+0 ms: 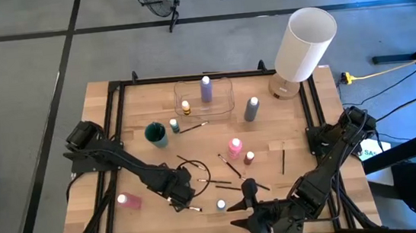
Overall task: Pick & Place Paint Supplies
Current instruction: Put the green paint bottle into the transparent bin
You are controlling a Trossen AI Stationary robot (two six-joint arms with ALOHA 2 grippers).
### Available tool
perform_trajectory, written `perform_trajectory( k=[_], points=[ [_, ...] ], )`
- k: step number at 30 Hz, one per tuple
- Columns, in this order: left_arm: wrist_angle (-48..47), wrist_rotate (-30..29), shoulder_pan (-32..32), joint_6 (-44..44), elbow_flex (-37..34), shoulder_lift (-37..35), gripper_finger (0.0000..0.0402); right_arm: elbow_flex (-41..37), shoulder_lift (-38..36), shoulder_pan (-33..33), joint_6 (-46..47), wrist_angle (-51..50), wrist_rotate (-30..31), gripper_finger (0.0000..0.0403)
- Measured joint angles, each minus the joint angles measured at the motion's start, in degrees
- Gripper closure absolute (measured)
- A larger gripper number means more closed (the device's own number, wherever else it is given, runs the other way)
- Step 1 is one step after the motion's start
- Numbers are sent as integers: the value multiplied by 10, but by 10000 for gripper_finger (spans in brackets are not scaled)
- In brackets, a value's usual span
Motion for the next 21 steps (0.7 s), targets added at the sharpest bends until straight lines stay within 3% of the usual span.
perform_trajectory(
  k=[21],
  points=[
    [3, 4, 5, 6, 0, 0, 133, 0, 0, 0, 9, 5, 0, 225]
  ],
)
